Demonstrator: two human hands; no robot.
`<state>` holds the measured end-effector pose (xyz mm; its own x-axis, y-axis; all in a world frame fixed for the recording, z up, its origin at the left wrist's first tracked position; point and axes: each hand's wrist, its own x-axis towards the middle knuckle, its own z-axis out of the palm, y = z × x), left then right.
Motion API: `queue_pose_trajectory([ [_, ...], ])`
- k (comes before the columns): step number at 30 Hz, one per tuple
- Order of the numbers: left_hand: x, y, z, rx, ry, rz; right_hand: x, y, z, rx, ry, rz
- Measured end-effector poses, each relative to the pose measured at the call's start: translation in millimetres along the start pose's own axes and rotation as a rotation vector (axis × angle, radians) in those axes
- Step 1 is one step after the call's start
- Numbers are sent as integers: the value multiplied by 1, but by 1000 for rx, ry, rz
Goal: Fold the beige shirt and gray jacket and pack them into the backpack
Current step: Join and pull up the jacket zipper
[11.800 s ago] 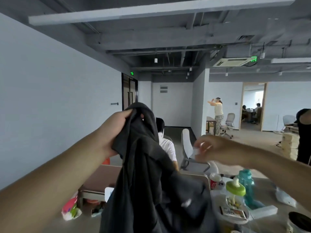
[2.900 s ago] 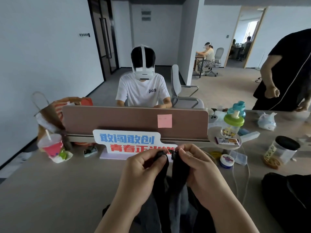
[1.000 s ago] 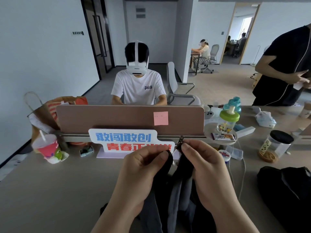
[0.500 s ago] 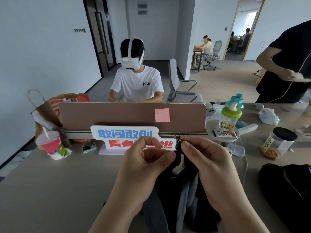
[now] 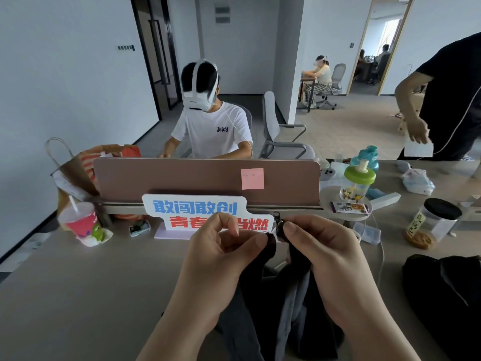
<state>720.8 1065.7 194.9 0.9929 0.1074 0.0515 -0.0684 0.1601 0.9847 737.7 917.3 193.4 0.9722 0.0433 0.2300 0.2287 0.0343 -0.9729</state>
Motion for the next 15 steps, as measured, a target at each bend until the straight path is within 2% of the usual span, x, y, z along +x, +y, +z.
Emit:
queue_pose_trajectory([
  [15, 0, 0, 1, 54, -47, 17, -1, -1, 2, -47, -34, -2],
])
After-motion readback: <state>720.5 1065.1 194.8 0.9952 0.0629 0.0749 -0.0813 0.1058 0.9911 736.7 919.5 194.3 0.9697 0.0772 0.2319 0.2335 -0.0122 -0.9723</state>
